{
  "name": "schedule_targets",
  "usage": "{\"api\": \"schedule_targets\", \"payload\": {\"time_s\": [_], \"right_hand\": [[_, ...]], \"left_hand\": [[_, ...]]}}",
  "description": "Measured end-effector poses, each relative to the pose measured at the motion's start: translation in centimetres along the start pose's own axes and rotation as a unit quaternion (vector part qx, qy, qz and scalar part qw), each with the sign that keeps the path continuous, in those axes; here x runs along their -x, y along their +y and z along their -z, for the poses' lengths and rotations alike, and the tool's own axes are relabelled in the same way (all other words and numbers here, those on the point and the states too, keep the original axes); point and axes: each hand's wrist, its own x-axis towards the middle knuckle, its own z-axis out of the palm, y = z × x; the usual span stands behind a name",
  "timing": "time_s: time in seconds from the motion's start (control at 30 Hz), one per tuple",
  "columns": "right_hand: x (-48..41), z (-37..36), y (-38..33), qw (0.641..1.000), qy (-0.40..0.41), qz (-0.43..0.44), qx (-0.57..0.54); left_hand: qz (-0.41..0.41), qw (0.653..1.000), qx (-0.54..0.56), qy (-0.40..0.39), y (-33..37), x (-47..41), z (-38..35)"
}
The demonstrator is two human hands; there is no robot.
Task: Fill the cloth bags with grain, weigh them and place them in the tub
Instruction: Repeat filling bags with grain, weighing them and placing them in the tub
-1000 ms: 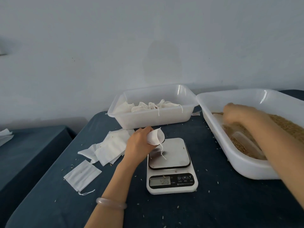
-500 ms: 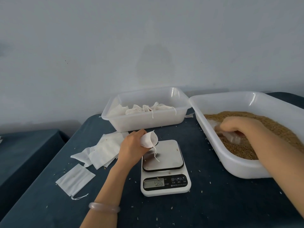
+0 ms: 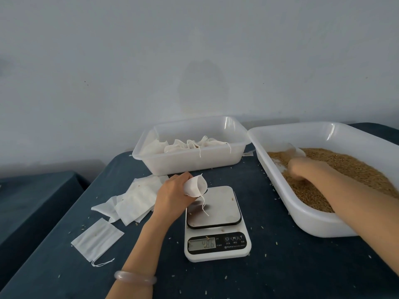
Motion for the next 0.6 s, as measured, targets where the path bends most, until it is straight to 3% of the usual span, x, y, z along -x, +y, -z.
{"api": "schedule_targets", "payload": {"time_s": [0.1, 0.23, 0.3, 0.43, 0.6], "right_hand": [[0.6, 0.2, -0.5, 0.999, -0.013, 0.029, -0.012], [1.0, -0.1, -0.7, 0.987, -0.032, 0.086, -0.131], [0.9, -0.1, -0.6, 0.961, -0.08, 0.075, -0.255], [1.0, 0.9, -0.3, 0.916, -0.134, 0.039, -0.377], [1.1, 1.8, 0.6, 0.859, -0.093, 0.035, -0.502]], "left_hand": [[-0.006, 1.0, -0.003, -0.001, 0.0, -0.1, -0.1], [-0.012, 1.0, -0.011, -0.005, 0.0, 0.0, -0.1], [-0.015, 1.0, -0.01, -0.005, 0.1, 0.0, -0.1], [-0.016, 1.0, -0.003, -0.006, 0.1, 0.0, -0.1], [-0.002, 0.999, 0.035, 0.0, 0.3, -0.1, 0.0]]}}
